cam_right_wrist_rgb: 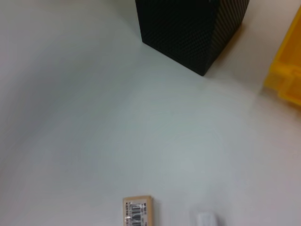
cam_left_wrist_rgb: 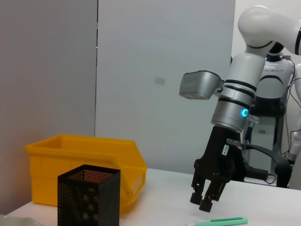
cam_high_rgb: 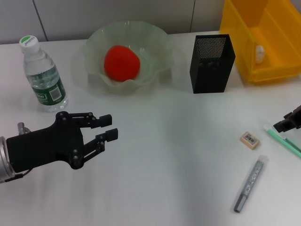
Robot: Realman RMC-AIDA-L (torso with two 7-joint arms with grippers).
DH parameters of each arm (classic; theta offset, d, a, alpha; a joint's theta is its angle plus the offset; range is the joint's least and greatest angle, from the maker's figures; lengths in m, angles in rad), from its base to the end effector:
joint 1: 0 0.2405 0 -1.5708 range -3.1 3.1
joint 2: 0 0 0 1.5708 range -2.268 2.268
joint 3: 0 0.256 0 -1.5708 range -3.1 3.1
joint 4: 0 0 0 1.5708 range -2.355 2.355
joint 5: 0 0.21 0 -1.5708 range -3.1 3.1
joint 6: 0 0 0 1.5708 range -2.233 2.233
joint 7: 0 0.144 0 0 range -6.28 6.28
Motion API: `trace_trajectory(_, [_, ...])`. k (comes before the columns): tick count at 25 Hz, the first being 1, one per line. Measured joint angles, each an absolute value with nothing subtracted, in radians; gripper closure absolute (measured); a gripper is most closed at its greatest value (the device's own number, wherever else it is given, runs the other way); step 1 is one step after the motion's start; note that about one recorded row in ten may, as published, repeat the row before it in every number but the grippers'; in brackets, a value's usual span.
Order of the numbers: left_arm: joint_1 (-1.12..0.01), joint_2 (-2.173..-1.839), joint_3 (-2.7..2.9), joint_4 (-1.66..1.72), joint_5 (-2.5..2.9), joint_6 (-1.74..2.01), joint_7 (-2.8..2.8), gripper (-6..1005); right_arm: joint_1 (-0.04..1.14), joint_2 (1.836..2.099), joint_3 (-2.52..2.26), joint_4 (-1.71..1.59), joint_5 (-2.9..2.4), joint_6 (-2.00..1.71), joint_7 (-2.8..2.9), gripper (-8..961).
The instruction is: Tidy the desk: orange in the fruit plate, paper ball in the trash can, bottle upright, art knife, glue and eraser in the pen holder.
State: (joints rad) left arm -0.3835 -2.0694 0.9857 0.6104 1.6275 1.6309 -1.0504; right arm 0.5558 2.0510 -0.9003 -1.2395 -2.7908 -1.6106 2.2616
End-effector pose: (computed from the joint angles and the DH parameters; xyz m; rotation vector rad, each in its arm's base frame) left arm -0.2567 0.2868 -0.0154 -2.7254 -0.2521 -0.9427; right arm 0.2825 0.3492 0.0804 -2.3802 1.1334 -0.4967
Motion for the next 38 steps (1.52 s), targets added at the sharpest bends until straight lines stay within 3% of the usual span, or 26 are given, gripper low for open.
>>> trace_trajectory(38, [-0.378,-2.069,0.983,0.597,1.627,1.605,-1.040,701,0.581,2.069,-0.925,-1.144,-2.854,-1.532,2.274,559])
